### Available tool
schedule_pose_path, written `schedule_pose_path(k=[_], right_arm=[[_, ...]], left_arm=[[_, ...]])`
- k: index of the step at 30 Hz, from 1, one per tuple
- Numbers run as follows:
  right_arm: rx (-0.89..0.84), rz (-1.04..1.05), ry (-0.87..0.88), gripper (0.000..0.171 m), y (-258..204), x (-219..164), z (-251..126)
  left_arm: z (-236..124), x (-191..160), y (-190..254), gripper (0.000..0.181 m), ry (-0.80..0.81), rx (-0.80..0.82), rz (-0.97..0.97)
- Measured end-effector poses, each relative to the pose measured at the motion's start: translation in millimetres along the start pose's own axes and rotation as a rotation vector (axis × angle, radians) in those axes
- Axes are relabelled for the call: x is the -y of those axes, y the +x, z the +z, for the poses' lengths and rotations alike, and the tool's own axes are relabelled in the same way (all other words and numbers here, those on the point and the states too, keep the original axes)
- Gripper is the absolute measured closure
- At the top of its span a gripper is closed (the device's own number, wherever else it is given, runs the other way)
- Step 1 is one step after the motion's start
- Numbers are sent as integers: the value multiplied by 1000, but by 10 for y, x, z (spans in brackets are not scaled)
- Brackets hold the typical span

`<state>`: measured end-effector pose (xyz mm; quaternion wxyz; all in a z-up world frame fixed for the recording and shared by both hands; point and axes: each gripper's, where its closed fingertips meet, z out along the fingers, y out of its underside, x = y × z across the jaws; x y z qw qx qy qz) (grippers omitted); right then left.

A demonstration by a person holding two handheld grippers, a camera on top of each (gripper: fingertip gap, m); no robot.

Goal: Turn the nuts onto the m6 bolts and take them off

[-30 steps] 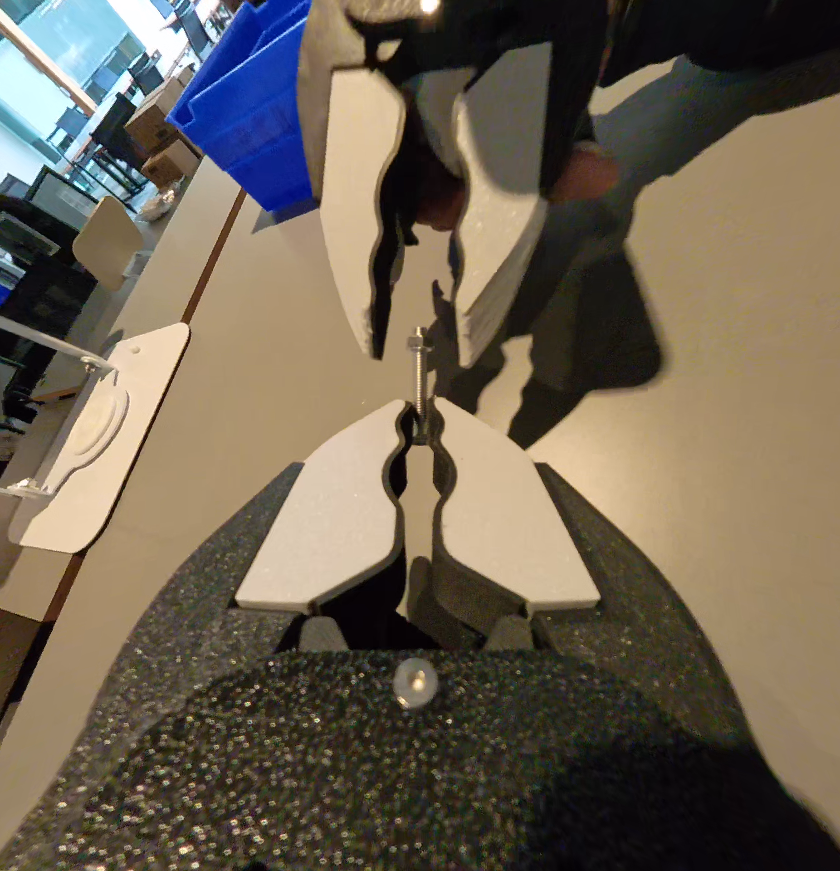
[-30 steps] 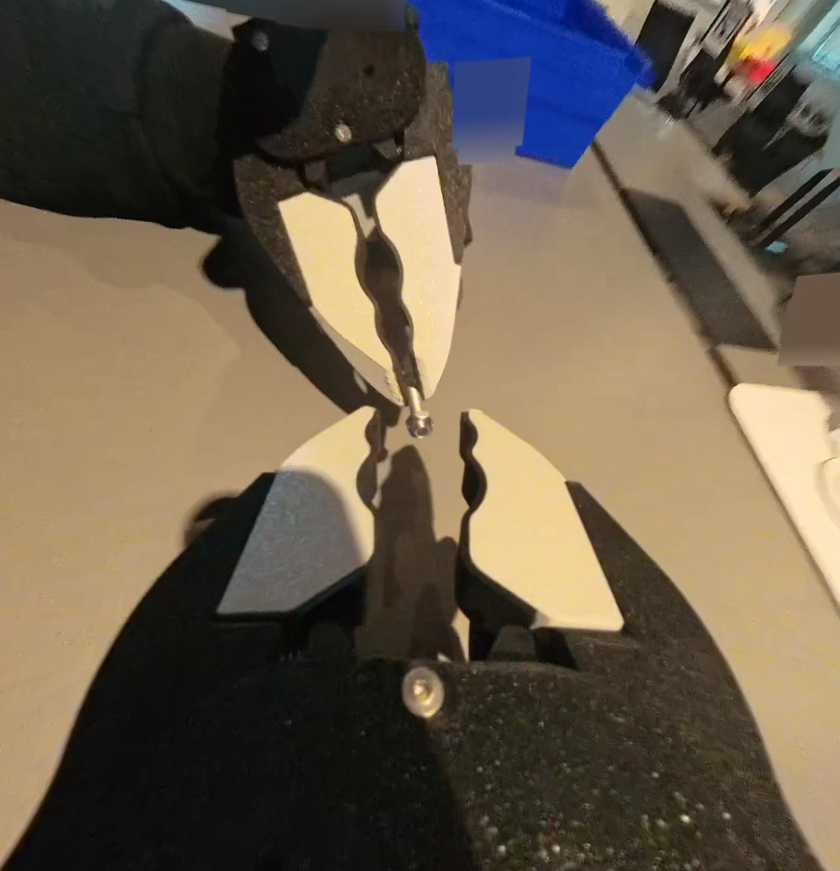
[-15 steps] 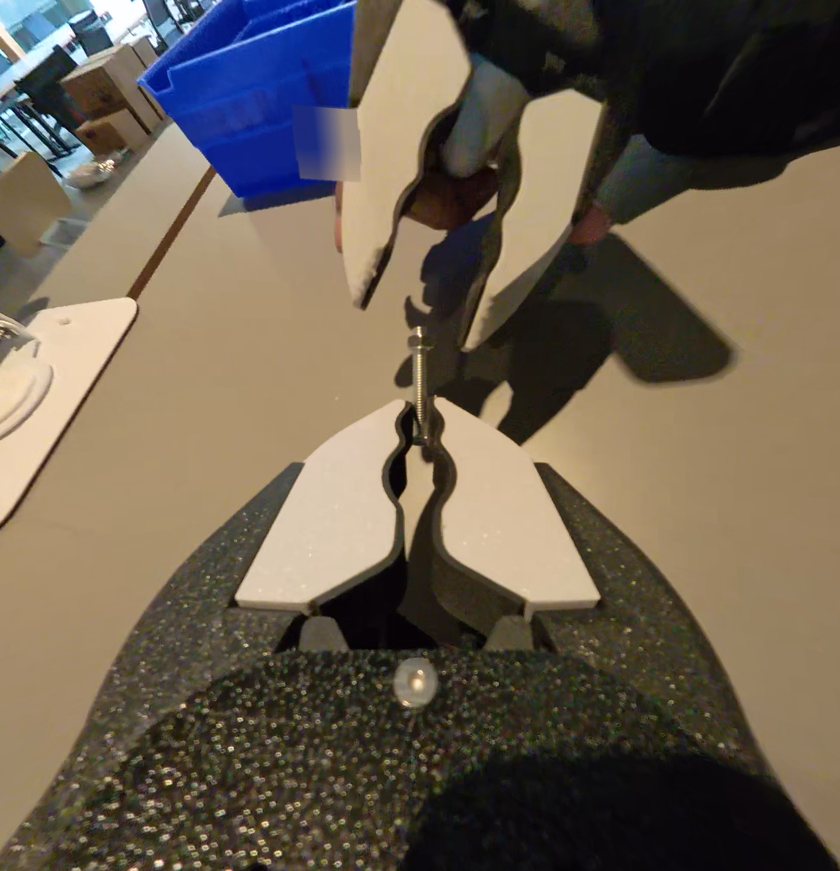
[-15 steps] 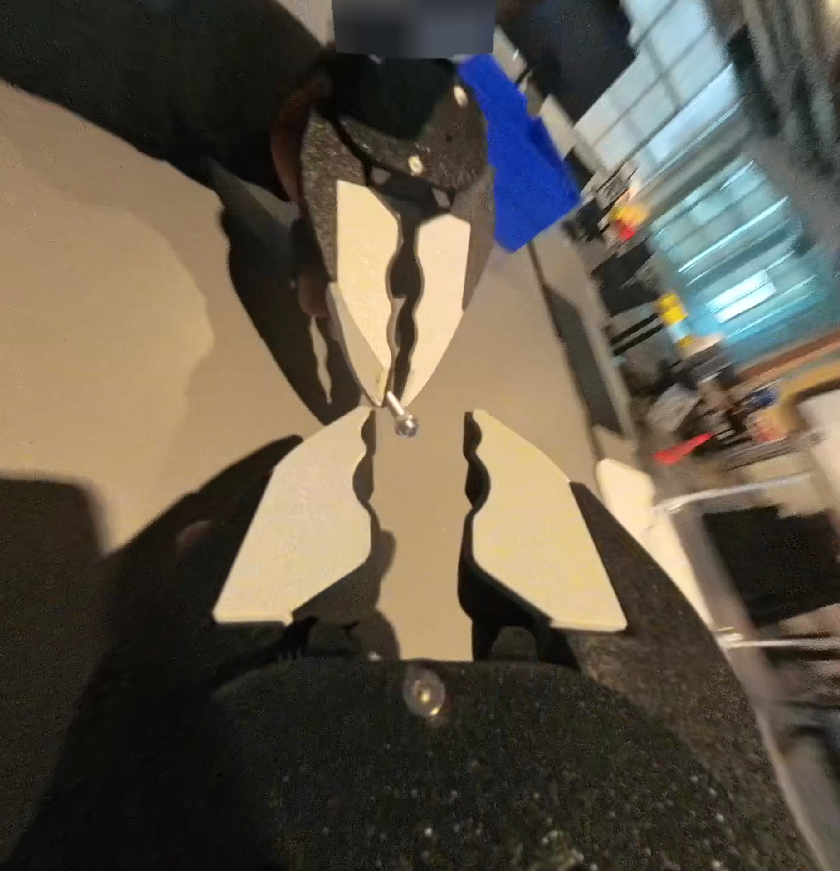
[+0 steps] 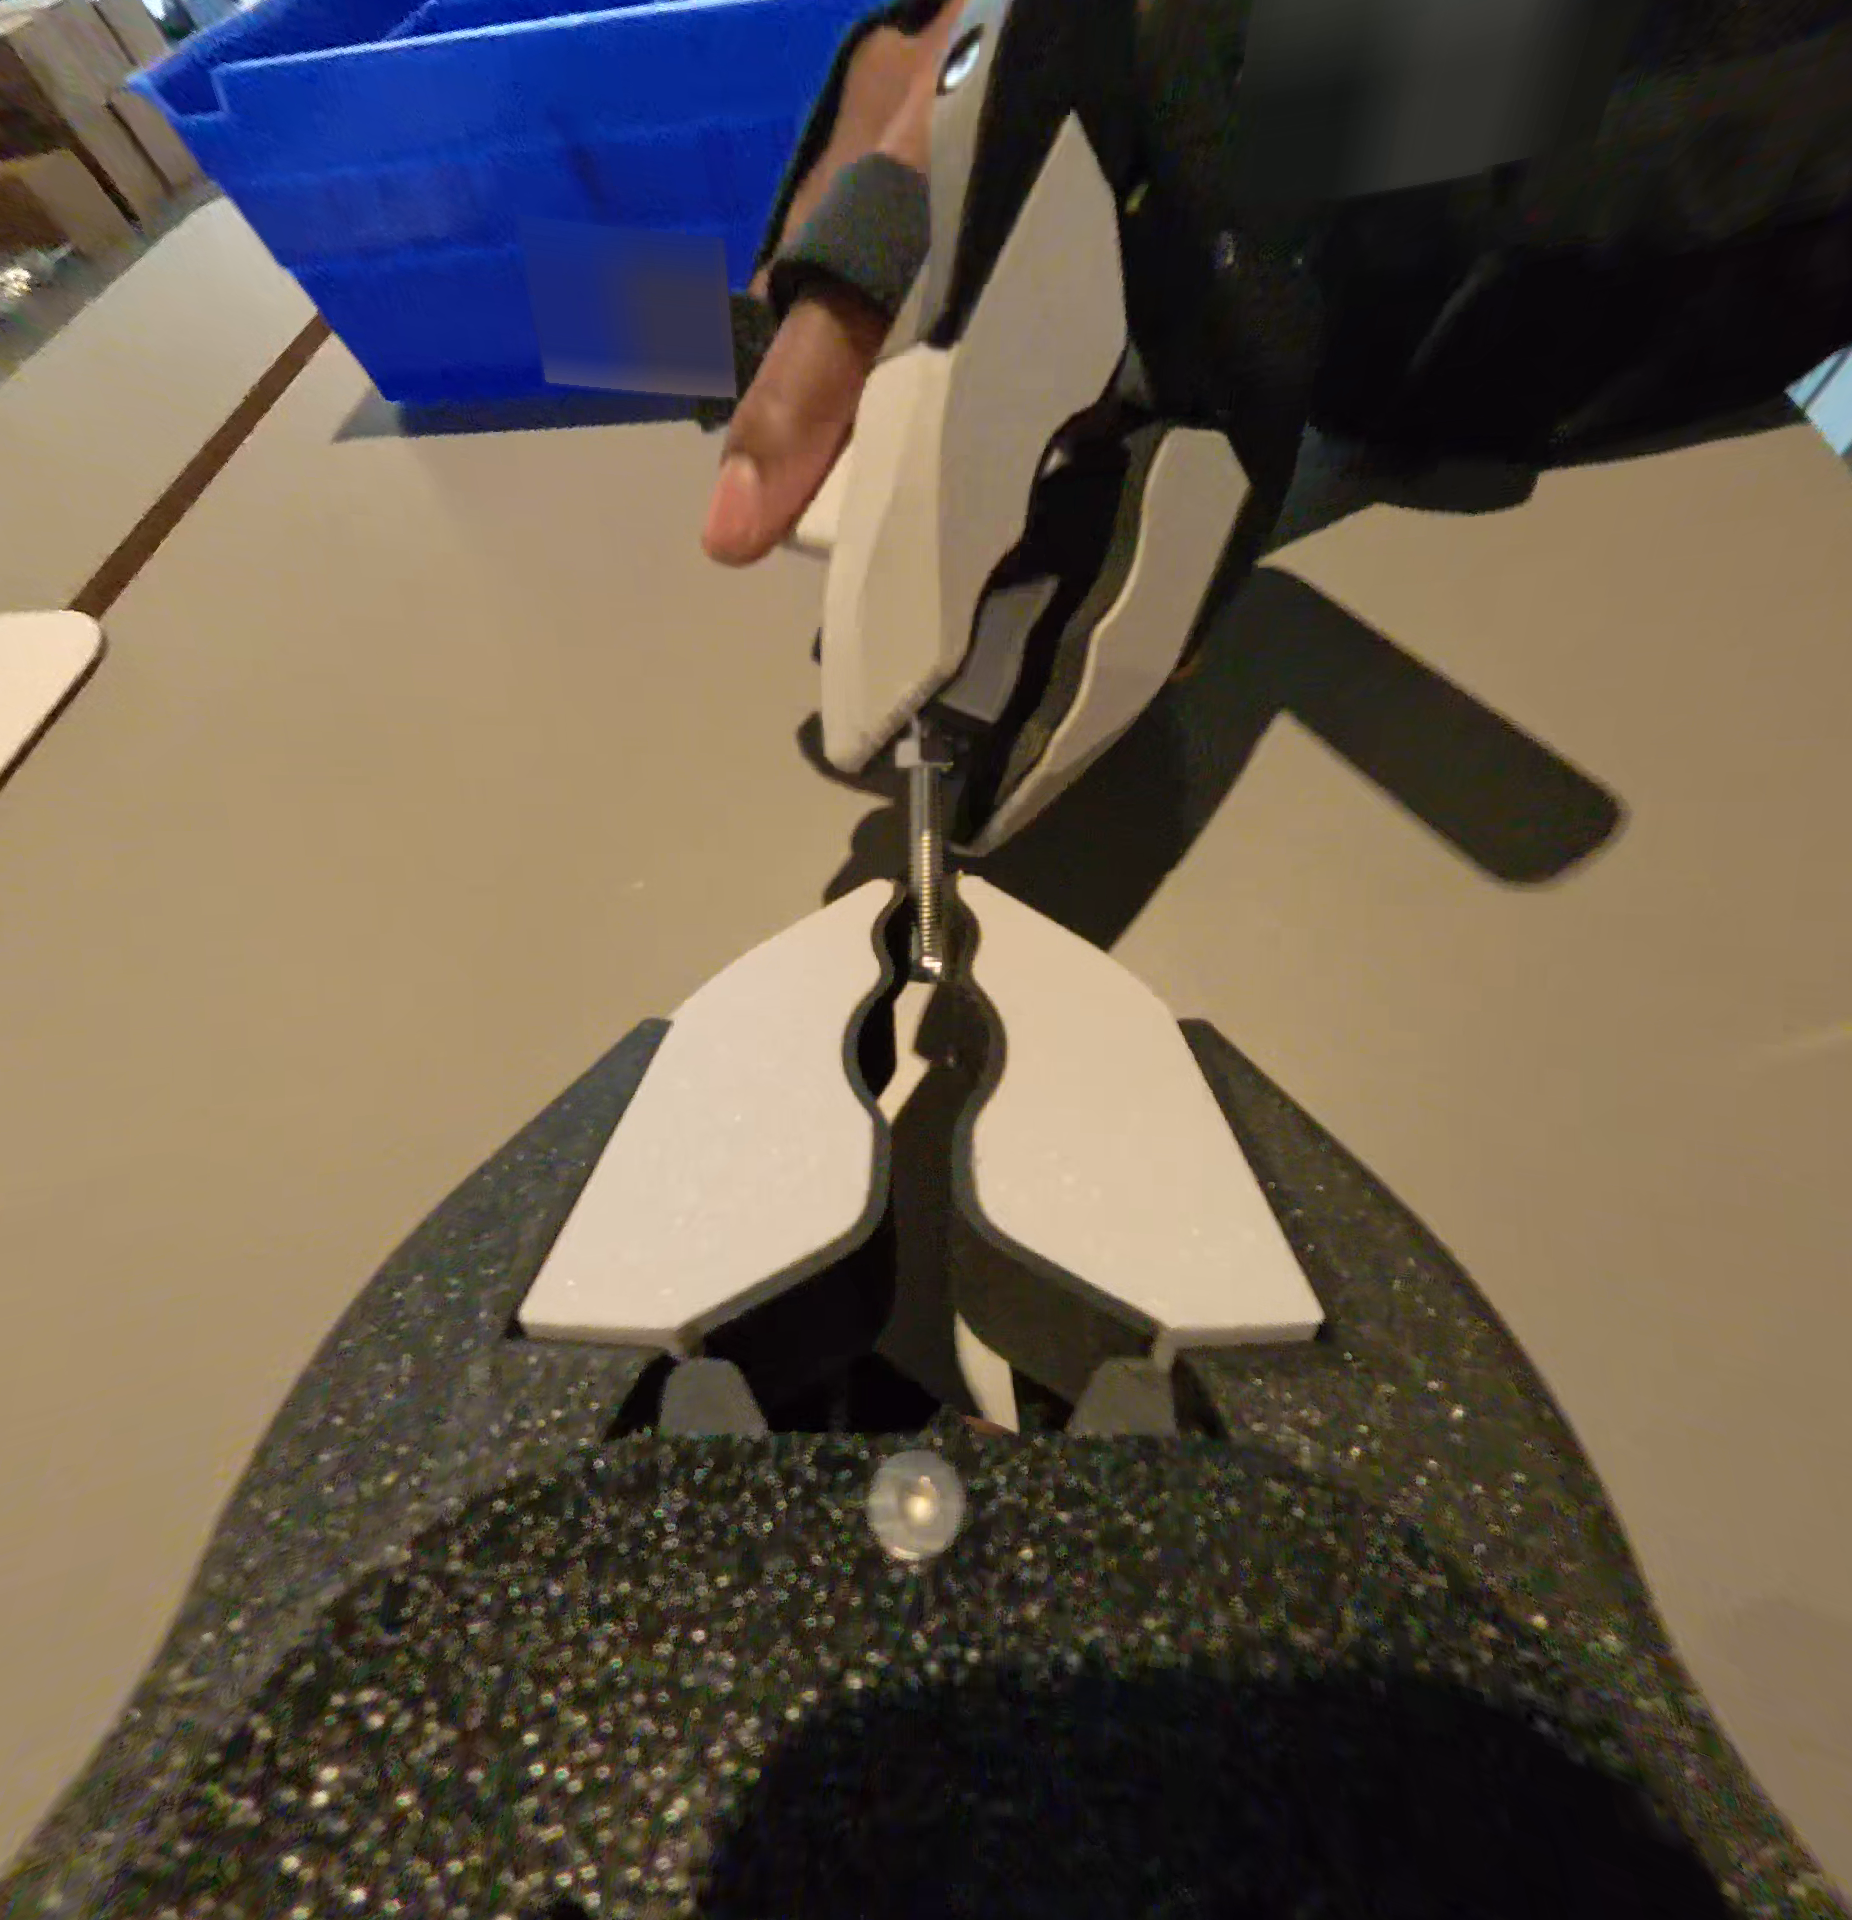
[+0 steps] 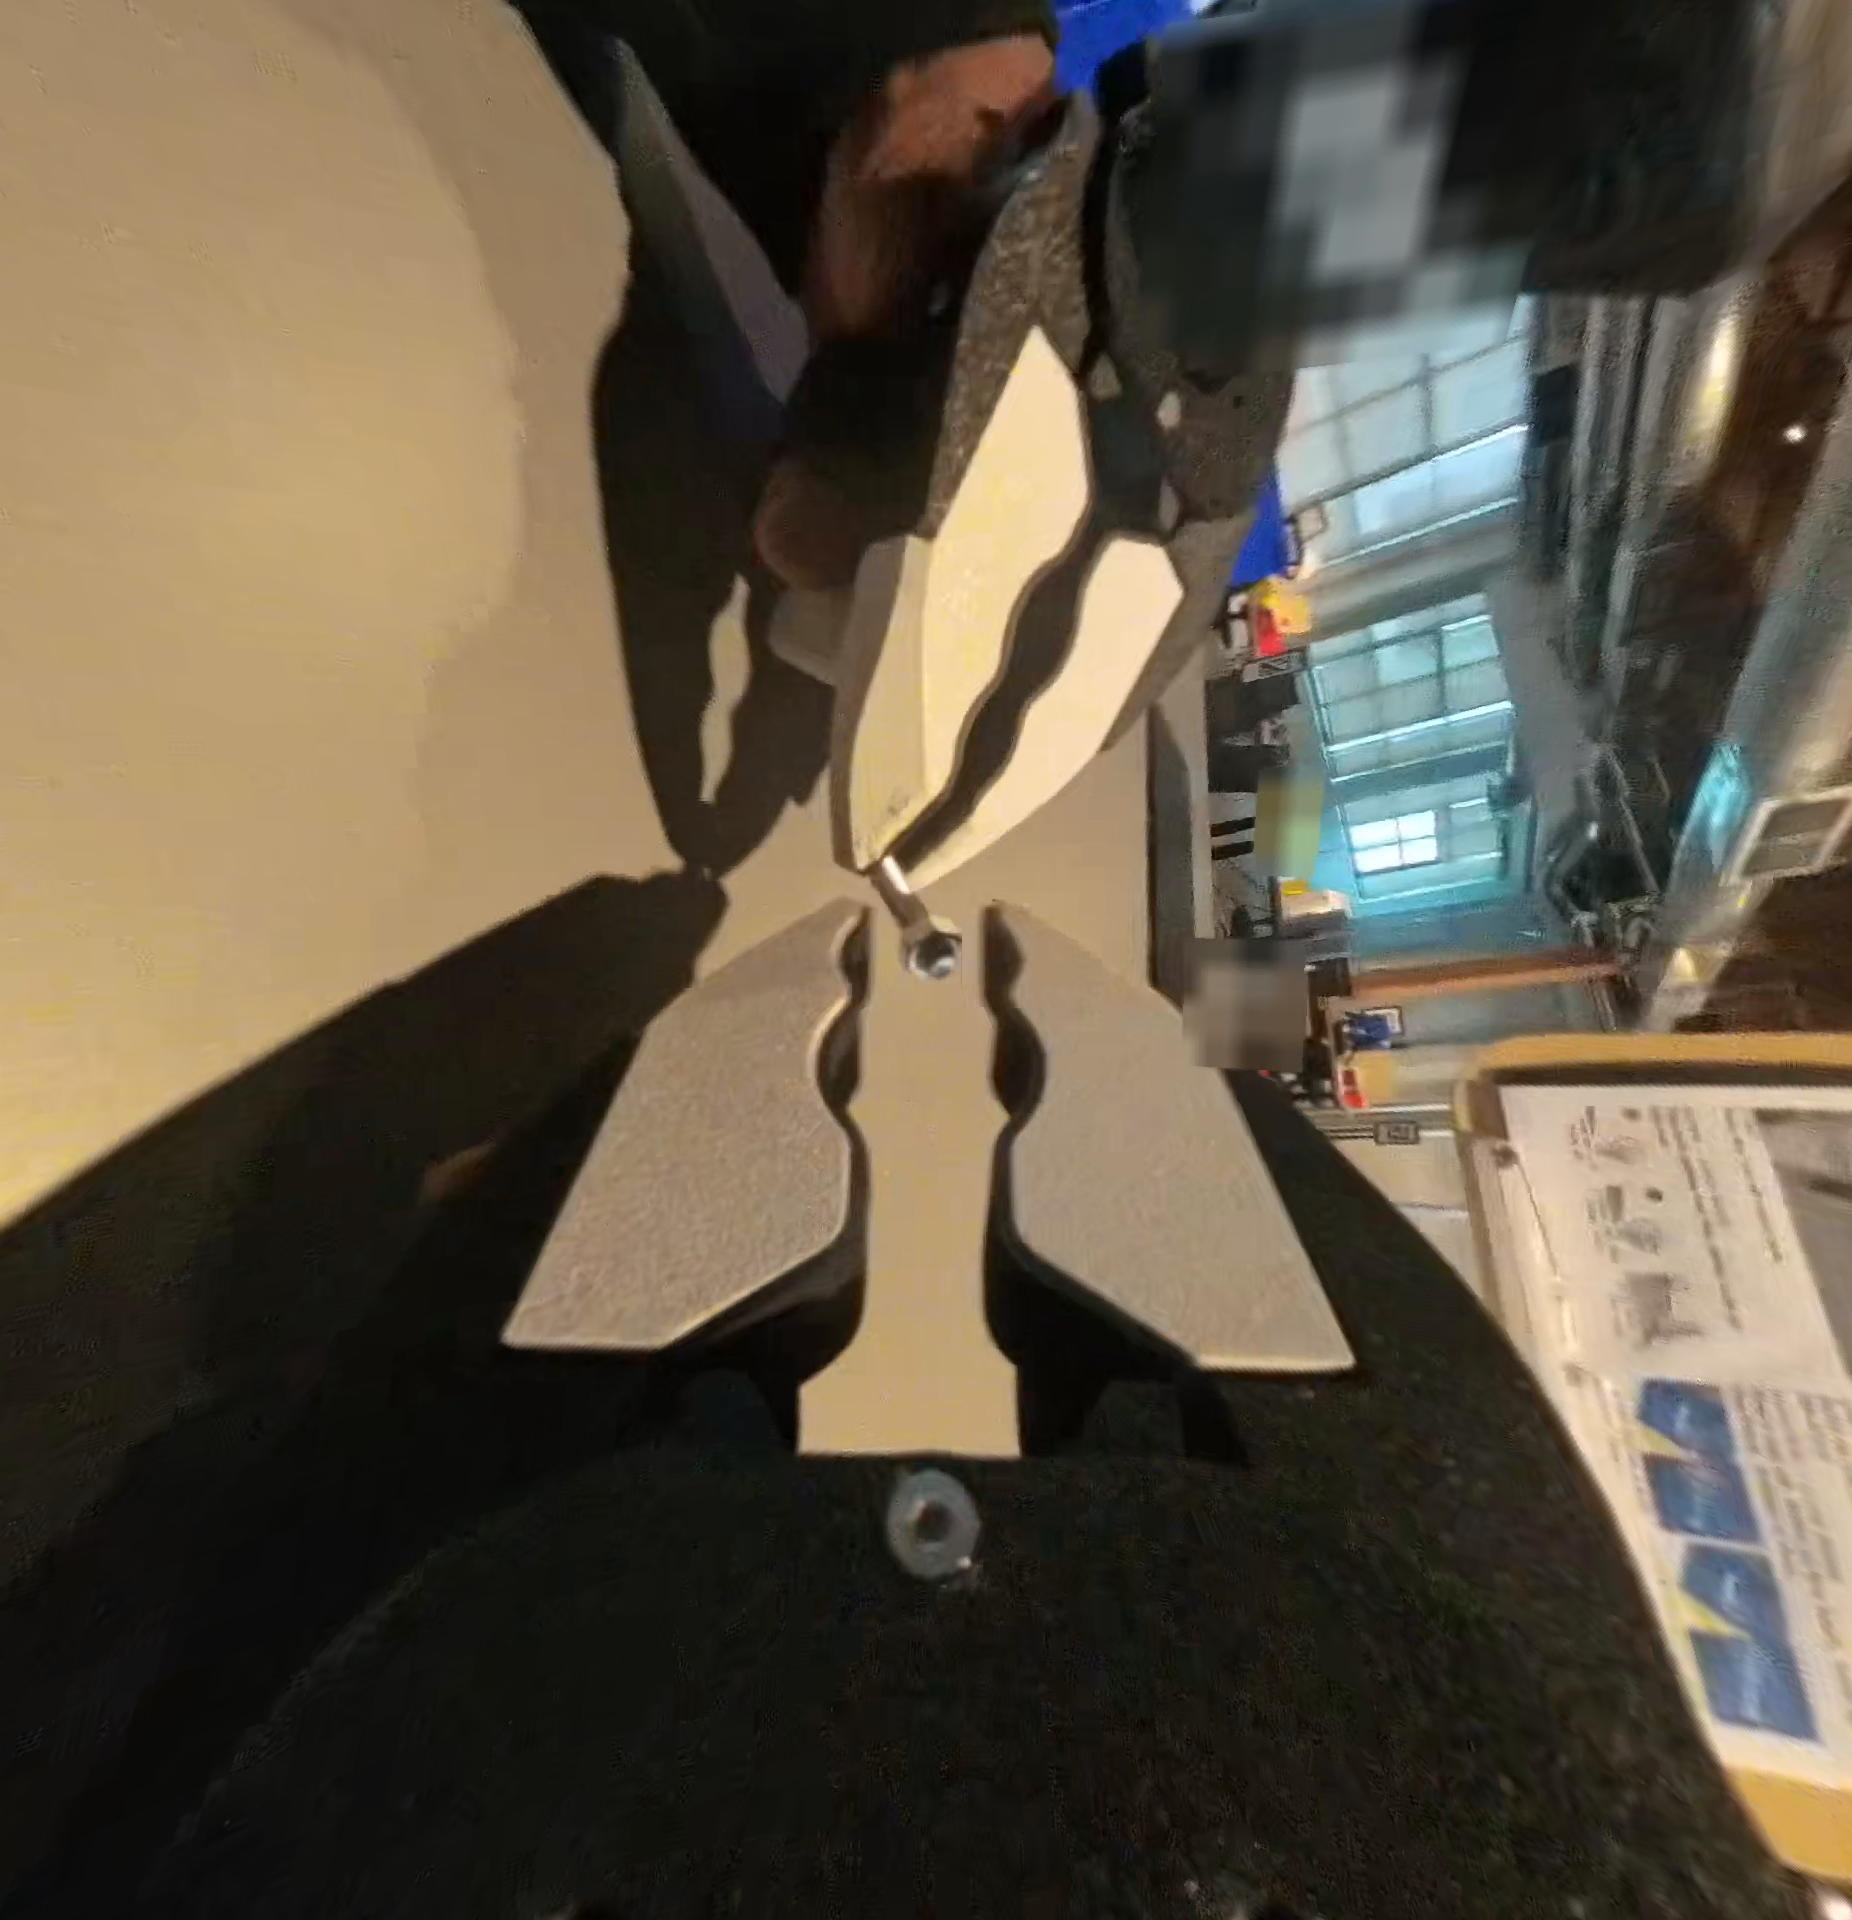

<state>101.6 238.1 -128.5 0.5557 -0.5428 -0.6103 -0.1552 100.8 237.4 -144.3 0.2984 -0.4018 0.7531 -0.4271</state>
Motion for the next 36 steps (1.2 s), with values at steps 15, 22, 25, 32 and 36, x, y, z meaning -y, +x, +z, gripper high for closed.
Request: schedule_pose_path(k=[15,22,25,32,36], right_arm=[[120,322,41,160,-26,32,14],[-47,148,52,133,113,43,3],[50,418,51,133,90,-13,15],[206,714,-20,160,-22,-129,82],[107,308,7,160,-49,-88,57]], left_arm=[[-3,-14,9,176,-17,10,49],[-60,1,-85,176,7,45,8],[-53,-14,-138,176,-23,105,73],[-35,9,-141,176,-59,180,260],[-13,-12,-34,176,-45,76,163]])
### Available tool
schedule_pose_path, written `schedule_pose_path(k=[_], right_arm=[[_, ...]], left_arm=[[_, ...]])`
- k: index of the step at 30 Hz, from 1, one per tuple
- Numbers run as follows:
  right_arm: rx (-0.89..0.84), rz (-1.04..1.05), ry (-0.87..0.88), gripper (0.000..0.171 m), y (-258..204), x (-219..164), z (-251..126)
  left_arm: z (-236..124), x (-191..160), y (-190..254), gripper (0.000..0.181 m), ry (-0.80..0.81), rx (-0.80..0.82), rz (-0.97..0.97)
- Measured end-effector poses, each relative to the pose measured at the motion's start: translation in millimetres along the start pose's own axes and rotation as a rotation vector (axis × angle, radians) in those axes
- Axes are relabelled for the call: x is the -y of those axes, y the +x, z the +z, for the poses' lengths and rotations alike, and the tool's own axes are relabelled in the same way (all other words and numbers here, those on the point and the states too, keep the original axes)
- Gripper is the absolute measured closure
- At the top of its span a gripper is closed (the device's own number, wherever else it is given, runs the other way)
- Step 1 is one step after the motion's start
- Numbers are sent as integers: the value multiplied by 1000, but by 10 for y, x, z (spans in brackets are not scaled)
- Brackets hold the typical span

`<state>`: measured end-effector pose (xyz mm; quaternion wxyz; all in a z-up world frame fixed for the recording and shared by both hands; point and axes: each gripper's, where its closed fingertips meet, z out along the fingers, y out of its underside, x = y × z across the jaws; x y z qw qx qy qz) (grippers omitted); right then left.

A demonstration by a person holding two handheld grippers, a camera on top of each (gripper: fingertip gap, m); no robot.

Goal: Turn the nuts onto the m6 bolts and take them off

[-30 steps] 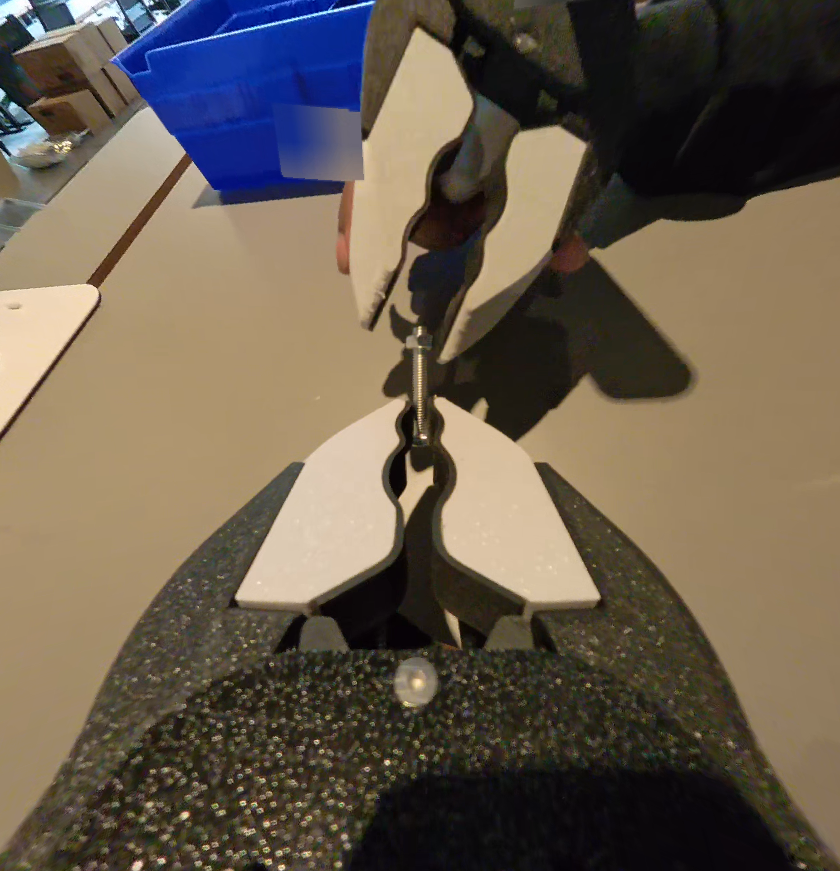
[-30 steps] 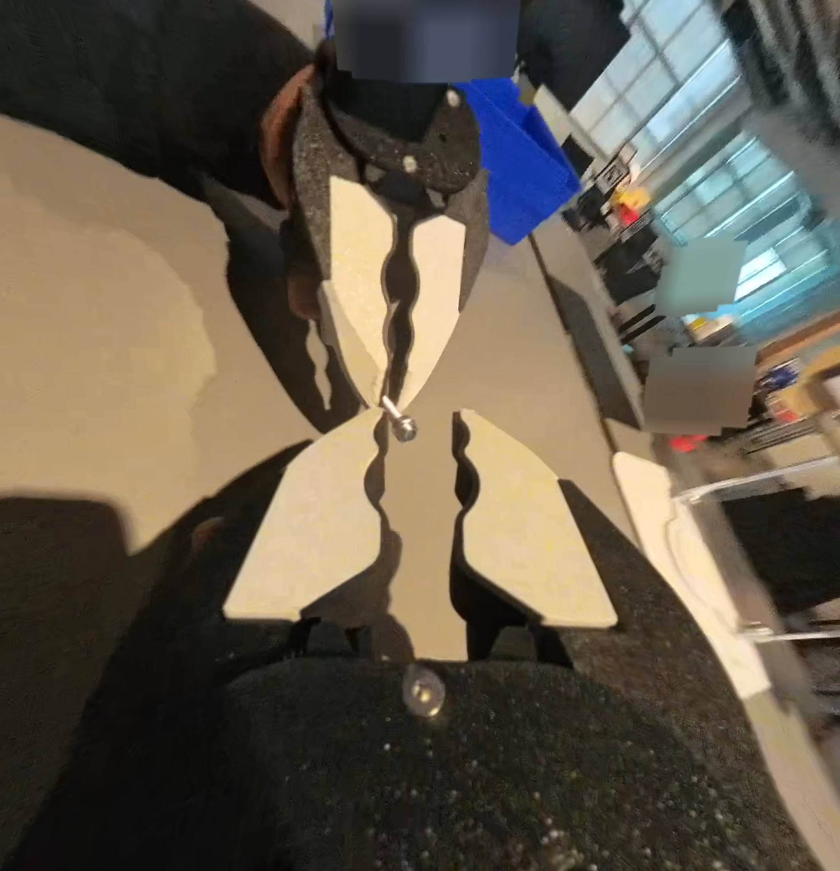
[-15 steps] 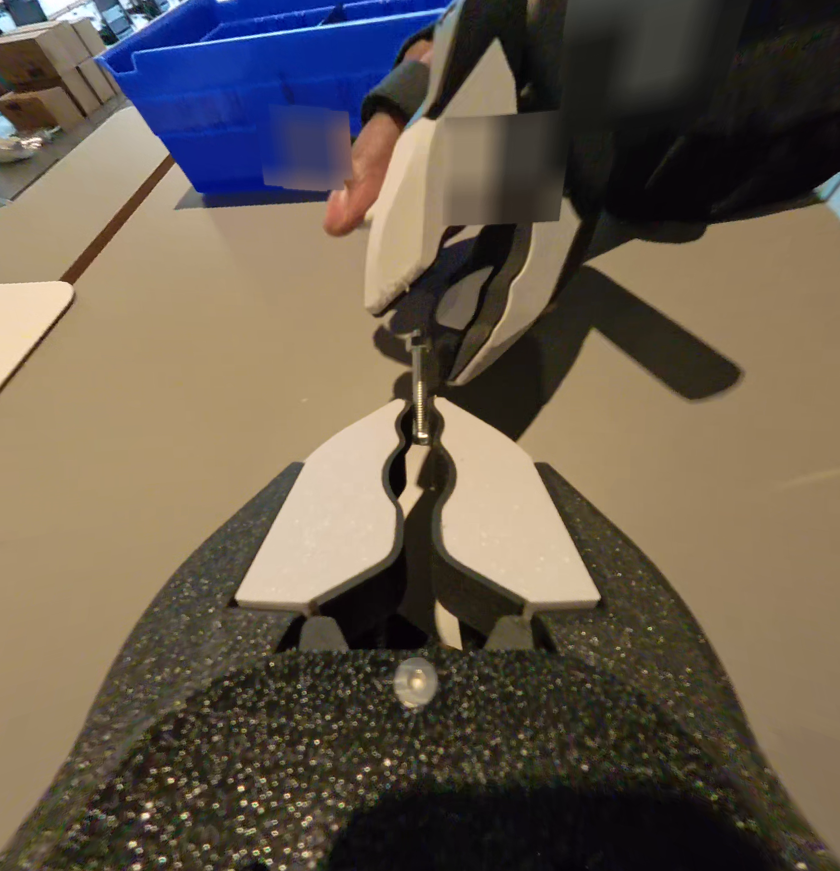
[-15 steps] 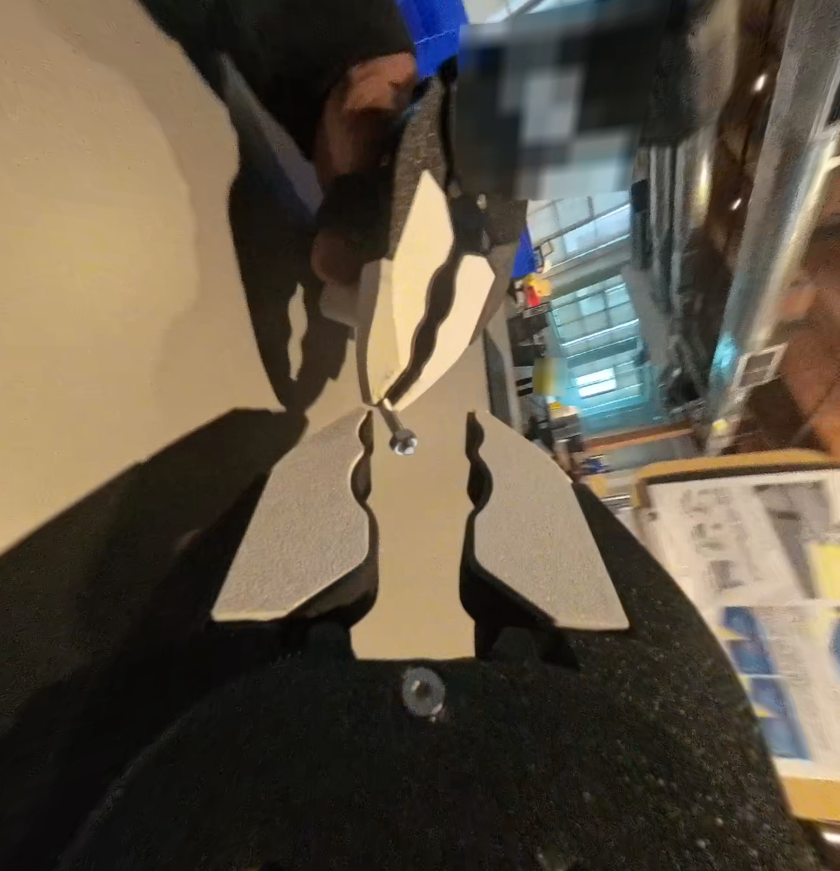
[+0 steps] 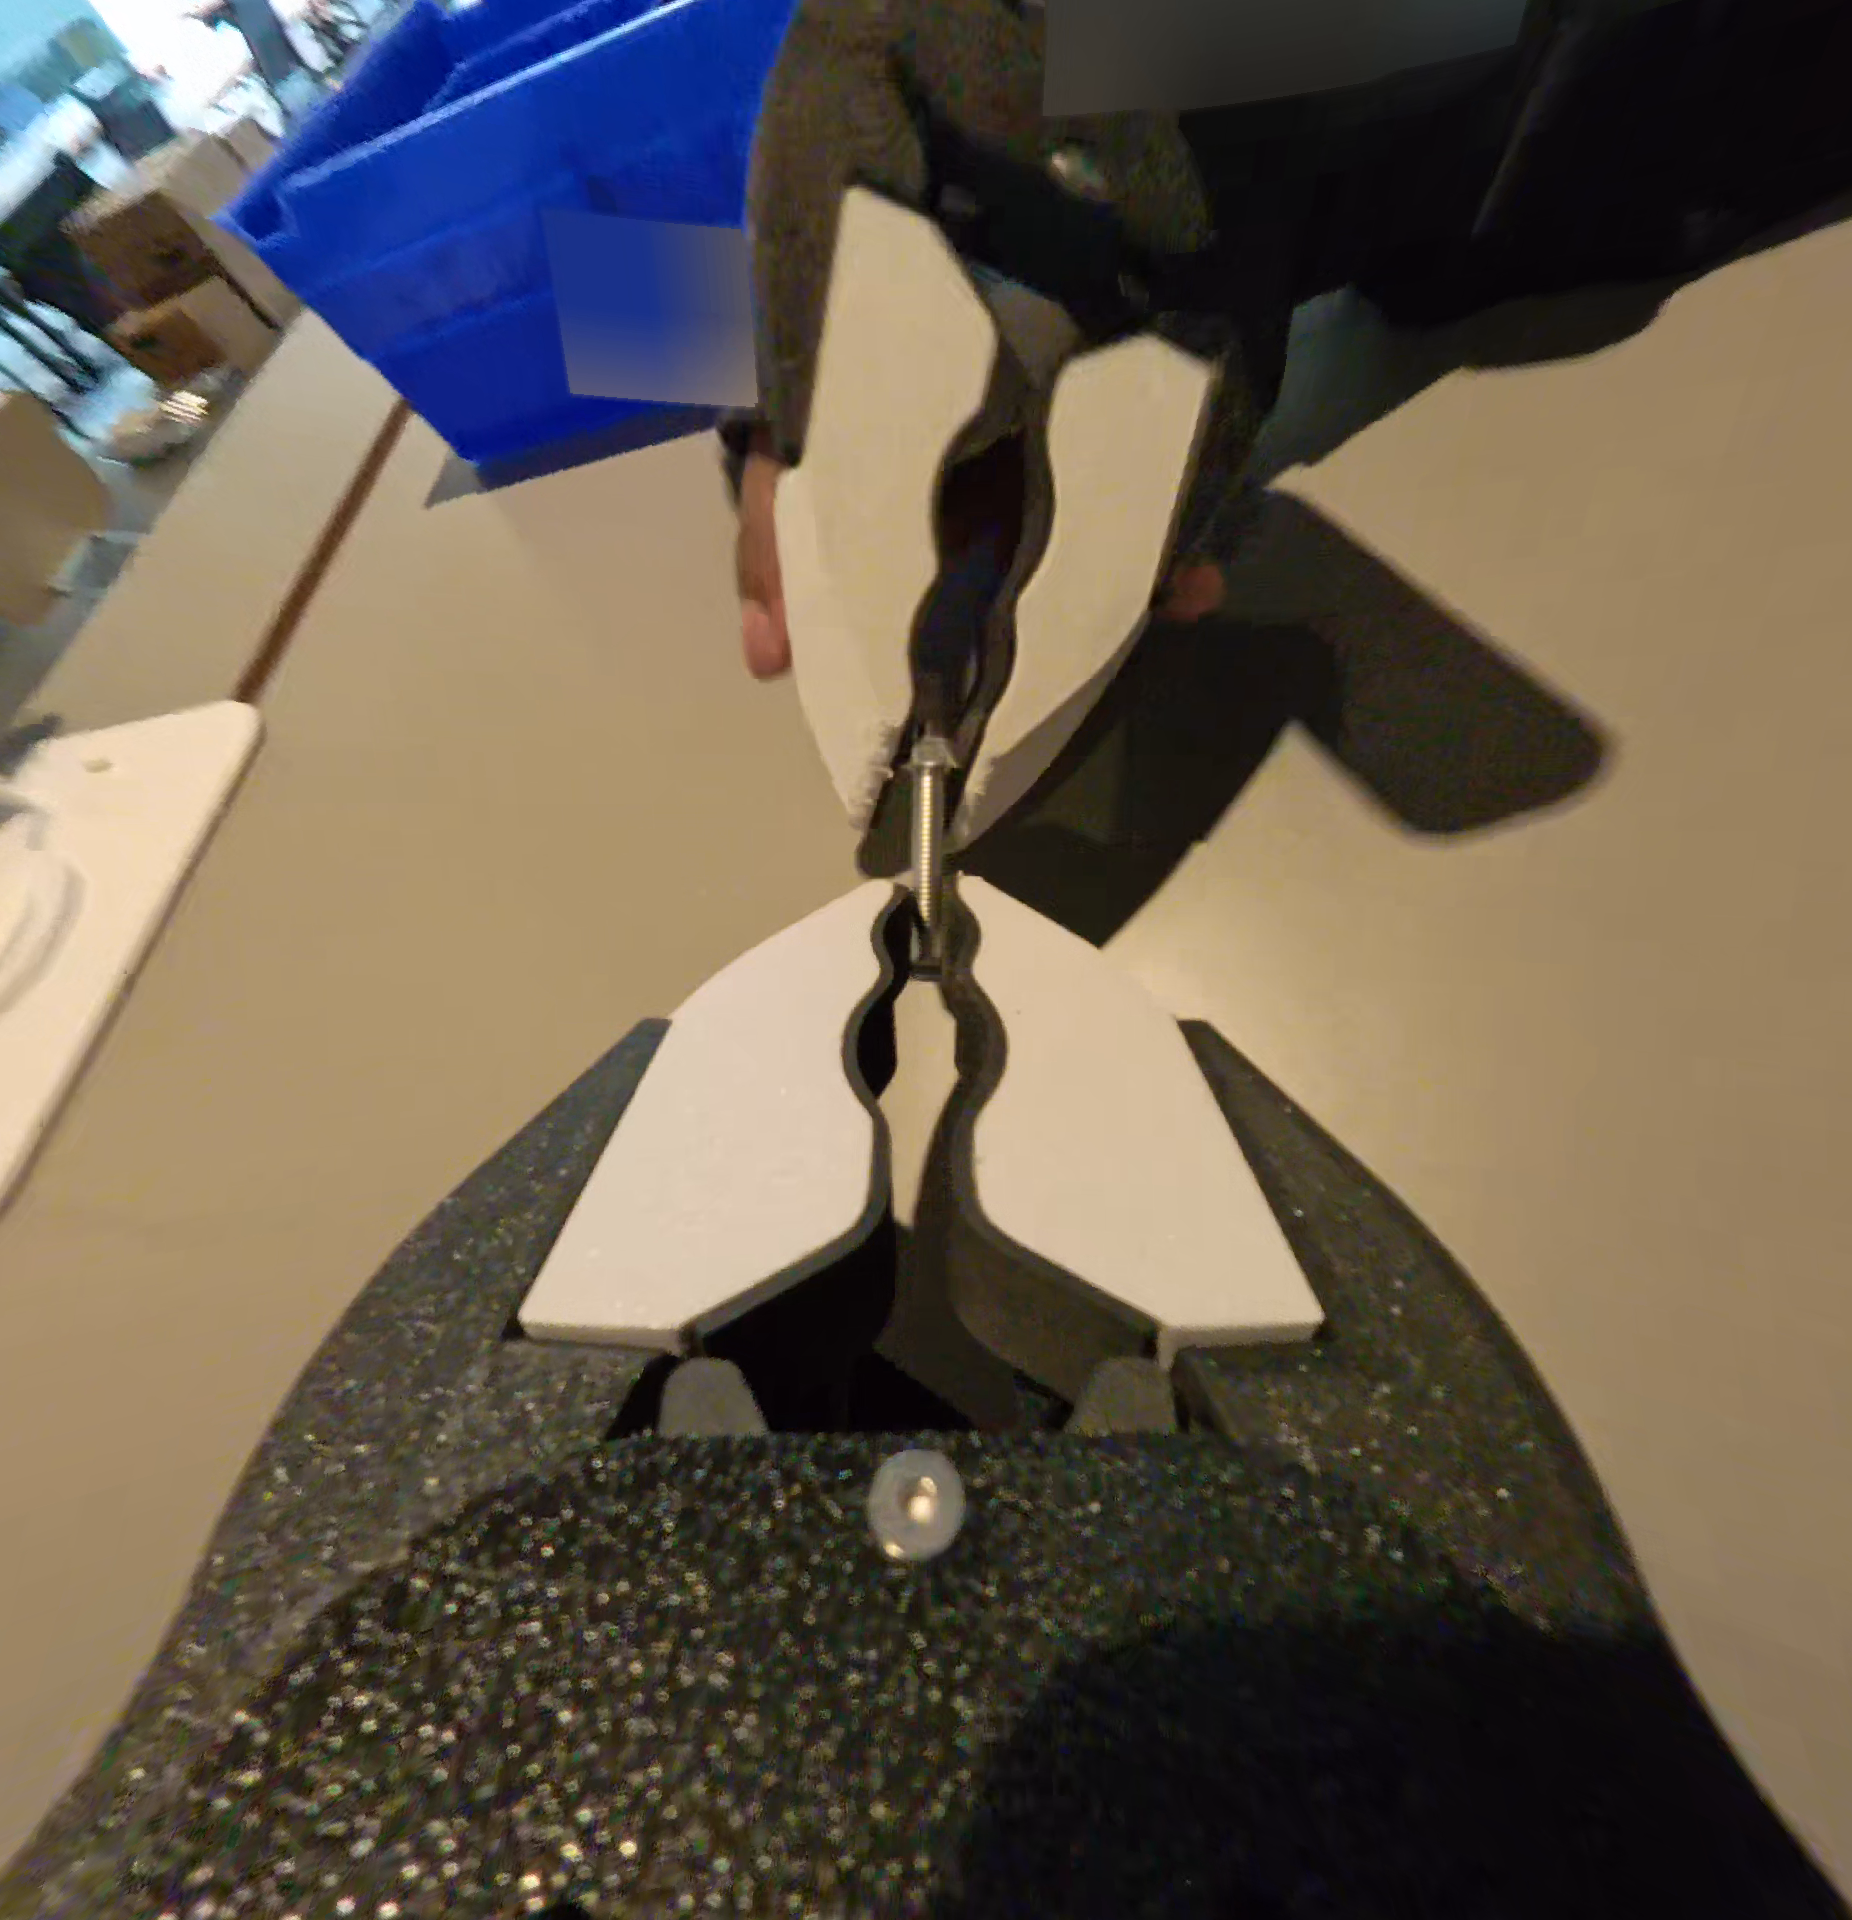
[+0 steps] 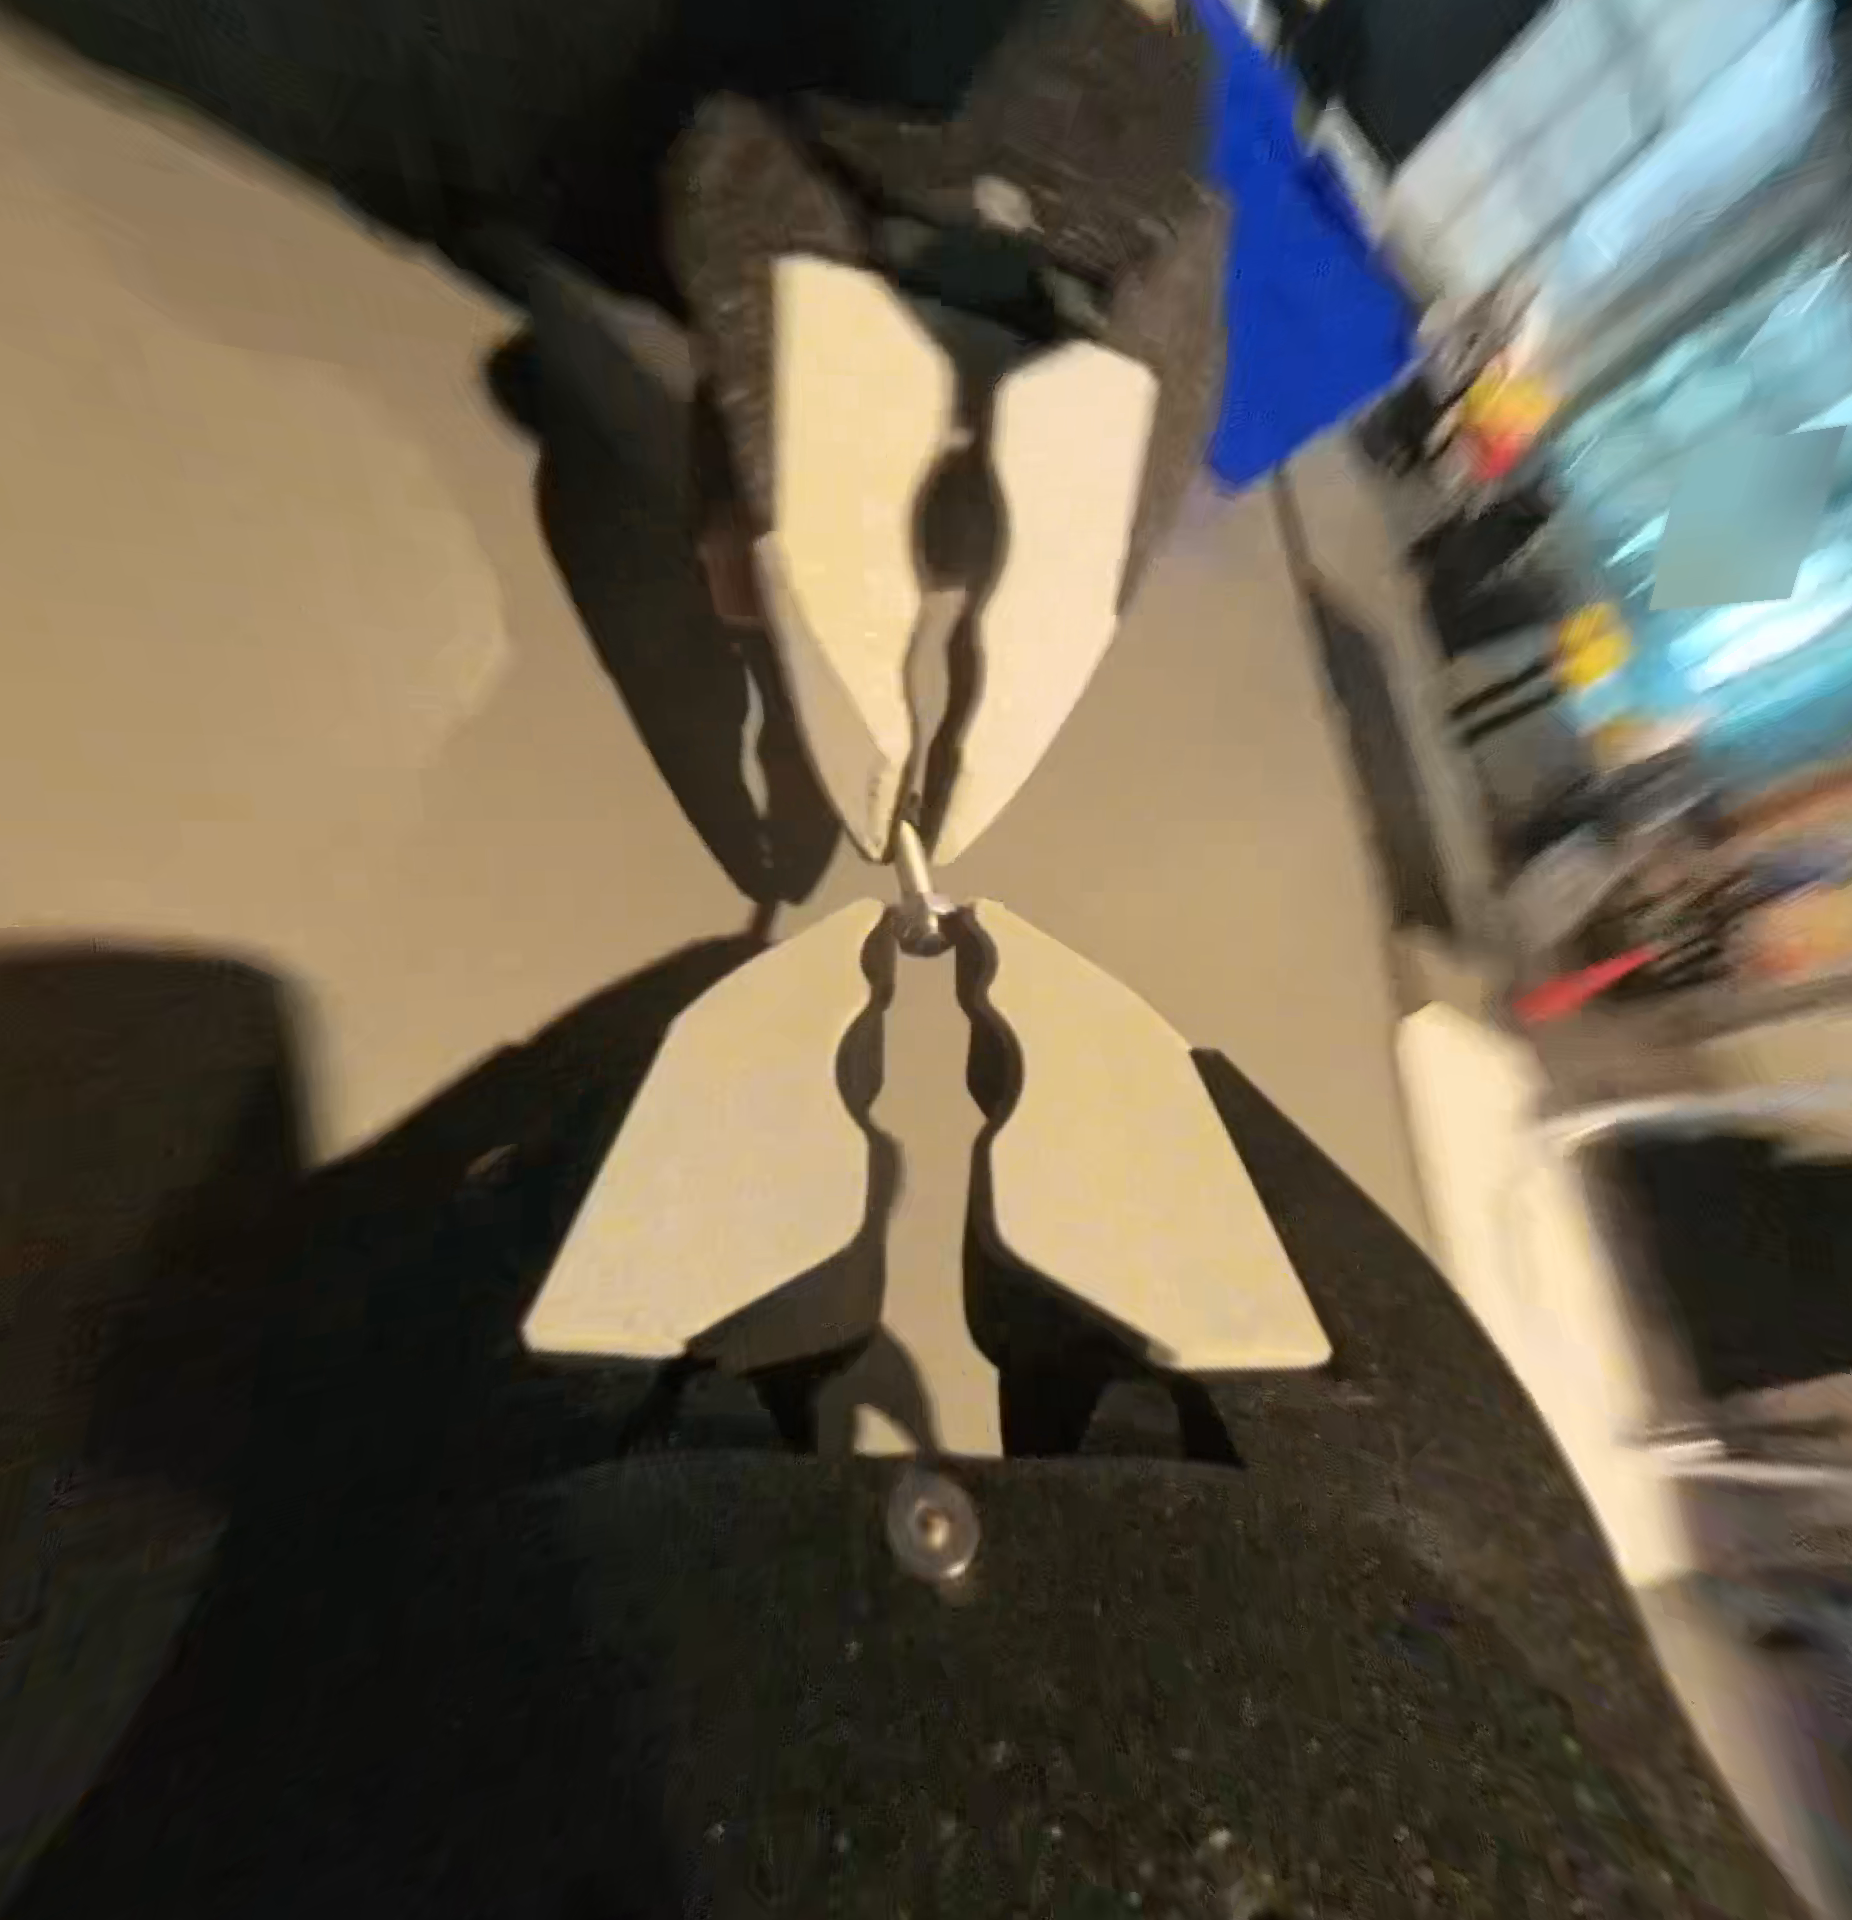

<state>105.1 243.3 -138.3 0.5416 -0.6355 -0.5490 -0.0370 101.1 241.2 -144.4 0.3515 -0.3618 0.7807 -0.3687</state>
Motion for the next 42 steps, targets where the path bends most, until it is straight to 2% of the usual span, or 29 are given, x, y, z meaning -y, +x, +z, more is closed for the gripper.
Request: schedule_pose_path(k=[2,4,6,9,13,17,18,21,24,25,26,29,32,35,37,39,42], right_arm=[[-105,-301,-22,160,16,-5,-9],[-155,-309,-15,157,87,32,-30],[-169,-184,36,143,167,99,-86],[-93,144,77,140,232,98,-118],[0,382,65,143,228,53,-88],[85,451,9,155,113,0,-25],[93,429,-2,160,86,1,-15],[52,275,4,160,78,36,-16],[-46,-151,11,160,20,70,-33],[-72,-251,-5,160,4,52,-32],[-72,-259,-19,160,-2,28,-30],[-45,-21,53,145,64,99,-84],[32,258,55,140,121,82,-106],[107,421,31,146,88,36,-78],[167,454,14,156,8,30,-63],[153,352,6,161,-21,26,-65],[43,-85,20,161,-74,40,-76]], left_arm=[[-4,2,28,176,18,-46,-79],[-24,15,-9,176,41,-42,-121],[-60,33,-94,176,55,9,-113],[-91,42,-180,176,47,88,-45],[-51,33,-189,176,-1,146,73],[-12,44,-150,176,-17,152,136],[-5,36,-134,176,-19,138,125],[-11,35,-90,176,2,75,37],[-26,42,18,176,36,-49,-102],[-27,40,32,176,45,-67,-126],[-24,37,25,176,51,-66,-137],[-22,10,-52,176,26,-3,-94],[-26,36,-79,176,17,50,-9],[-15,73,-87,176,16,89,68],[-11,84,-69,176,13,91,98],[5,62,-22,176,3,55,77],[7,57,95,176,23,-67,-52]])
